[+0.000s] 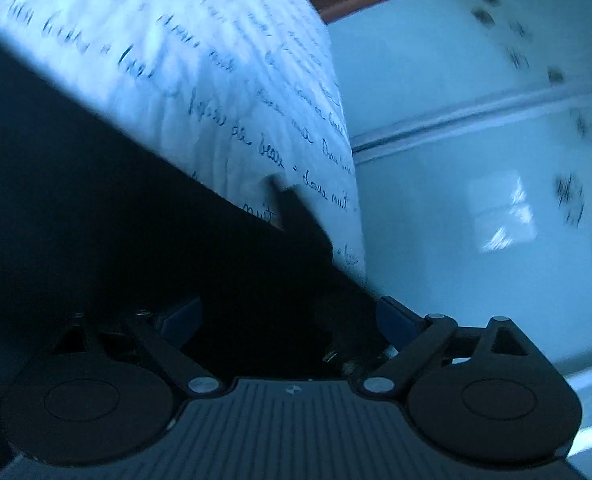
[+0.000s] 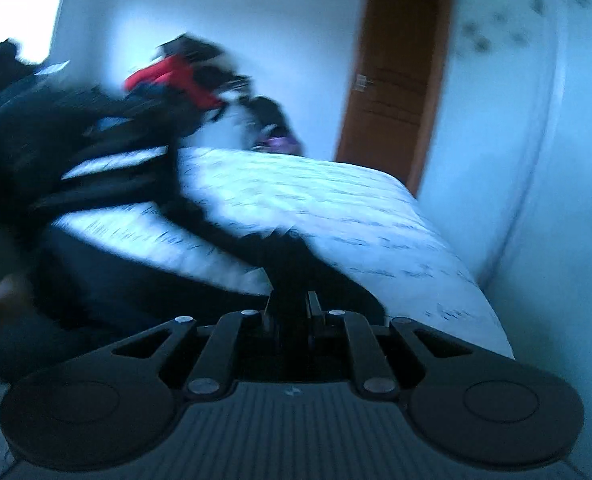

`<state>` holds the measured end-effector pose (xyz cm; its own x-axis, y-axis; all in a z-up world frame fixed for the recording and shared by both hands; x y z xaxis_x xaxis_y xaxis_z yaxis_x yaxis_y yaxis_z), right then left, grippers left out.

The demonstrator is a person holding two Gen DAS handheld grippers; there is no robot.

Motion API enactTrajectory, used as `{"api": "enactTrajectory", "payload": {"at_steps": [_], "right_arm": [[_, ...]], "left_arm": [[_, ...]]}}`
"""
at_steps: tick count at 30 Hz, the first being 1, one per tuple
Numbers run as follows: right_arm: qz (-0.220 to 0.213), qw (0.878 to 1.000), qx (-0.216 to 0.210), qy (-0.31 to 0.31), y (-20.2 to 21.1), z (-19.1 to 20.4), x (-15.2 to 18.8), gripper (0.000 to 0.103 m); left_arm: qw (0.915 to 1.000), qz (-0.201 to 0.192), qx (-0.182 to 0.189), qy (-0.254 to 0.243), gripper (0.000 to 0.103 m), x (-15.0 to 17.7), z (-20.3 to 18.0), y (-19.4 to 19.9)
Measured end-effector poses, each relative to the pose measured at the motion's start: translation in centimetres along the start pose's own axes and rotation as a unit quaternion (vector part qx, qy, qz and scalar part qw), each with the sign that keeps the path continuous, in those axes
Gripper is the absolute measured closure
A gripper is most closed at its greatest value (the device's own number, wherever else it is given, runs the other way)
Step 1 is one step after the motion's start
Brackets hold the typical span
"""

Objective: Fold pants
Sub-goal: 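Close the right gripper on the folded edge while the left gripper grasps beside it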

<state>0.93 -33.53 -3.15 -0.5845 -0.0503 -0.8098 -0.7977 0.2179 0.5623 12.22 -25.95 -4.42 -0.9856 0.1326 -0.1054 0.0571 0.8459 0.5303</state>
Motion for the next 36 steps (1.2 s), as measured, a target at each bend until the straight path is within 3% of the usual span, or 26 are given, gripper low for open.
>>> {"api": "enactTrajectory", "payload": {"at_steps": [5,12,15,17,20,31,34,36], "right_arm": [[-0.010,0.998,0.003,0.055,0.7,3.2,0.0,0.092],[-0.023,0.990,0.010,0.138,2.2,5.3,1.8,0.092],[-0.033,0.988,0.009,0.151,3.1,5.8,2.3,0.092],[-0.042,0.989,-0.001,0.144,3.6,5.8,2.2,0.092],[-0.042,0.990,-0.009,0.135,3.7,5.5,2.0,0.092],[0.007,0.987,0.015,0.161,2.6,6.4,2.3,0.092],[0.002,0.988,-0.006,0.151,3.5,7.1,1.6,0.092],[0.001,0.990,-0.029,0.135,3.8,7.3,1.3,0.092]], "left_arm": [[0.9978,-0.006,0.037,0.055,0.009,-0.8,1.4,-0.2],[0.9968,0.001,0.057,0.057,0.014,-1.7,1.2,0.0],[0.9968,0.013,0.060,0.052,0.036,-1.9,1.2,-0.6],[0.9972,0.026,0.047,0.051,0.063,-2.1,1.3,-1.1],[0.9983,0.023,0.029,0.046,0.086,-1.7,1.7,-1.2],[0.9980,-0.006,-0.047,-0.041,0.091,-0.6,0.3,-0.5],[0.9888,-0.030,-0.097,-0.109,0.092,-0.1,-0.7,0.7],[0.9757,-0.051,-0.143,-0.158,0.091,0.3,-1.4,1.4]]}}
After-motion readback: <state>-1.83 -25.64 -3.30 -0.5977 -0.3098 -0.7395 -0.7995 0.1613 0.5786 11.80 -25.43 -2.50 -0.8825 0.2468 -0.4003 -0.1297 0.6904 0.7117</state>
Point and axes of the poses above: each gripper's, at about its wrist camera, not at the fingertips, and y roughly against the way its jaws point, z to its left, x to its underside, the point moved 2 cm from there along -y, roughly the way its jaws point, and after that the axes turned 11 degrees about z, right-handed, at the moved point
